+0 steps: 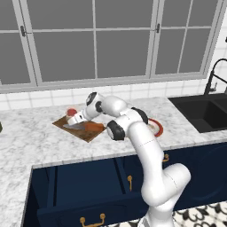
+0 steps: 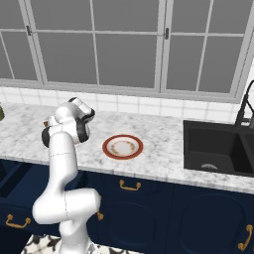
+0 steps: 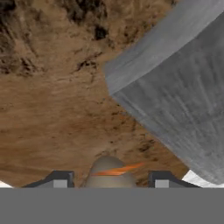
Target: Pick up the knife from the drawer and place it on the cutting board. Then place the meat from the plate to the cutting board.
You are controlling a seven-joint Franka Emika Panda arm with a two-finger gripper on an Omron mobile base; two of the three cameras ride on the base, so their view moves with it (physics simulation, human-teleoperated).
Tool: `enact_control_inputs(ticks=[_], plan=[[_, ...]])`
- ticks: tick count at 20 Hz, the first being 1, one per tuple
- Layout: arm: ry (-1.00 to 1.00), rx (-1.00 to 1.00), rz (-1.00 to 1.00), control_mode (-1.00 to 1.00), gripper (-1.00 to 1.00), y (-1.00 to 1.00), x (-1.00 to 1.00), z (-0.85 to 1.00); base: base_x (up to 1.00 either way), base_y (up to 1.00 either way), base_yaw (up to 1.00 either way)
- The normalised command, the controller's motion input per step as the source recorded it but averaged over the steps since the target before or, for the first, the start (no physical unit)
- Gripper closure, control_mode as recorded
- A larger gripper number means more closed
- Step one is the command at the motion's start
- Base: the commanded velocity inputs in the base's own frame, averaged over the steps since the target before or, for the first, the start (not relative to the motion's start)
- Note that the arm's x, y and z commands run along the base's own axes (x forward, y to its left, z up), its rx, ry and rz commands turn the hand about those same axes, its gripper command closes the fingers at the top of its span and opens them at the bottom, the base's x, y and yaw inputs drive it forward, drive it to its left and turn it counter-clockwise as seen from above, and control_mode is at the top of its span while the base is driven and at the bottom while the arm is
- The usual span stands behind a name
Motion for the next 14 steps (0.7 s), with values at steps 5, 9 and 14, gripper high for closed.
enact_control_inputs(ticks=[5, 9, 14], plan=[[0.20, 0.00, 0.25, -1.00, -1.00, -0.34, 0.57, 0.57, 0.00, 0.00, 0.00], [0.10, 0.00, 0.21, -1.00, -1.00, -0.22, 0.35, 0.94, 0.00, 0.00, 0.00], [0.02, 0.00, 0.27, -1.00, -1.00, -0.04, -0.03, 1.00, 0.00, 0.00, 0.00]])
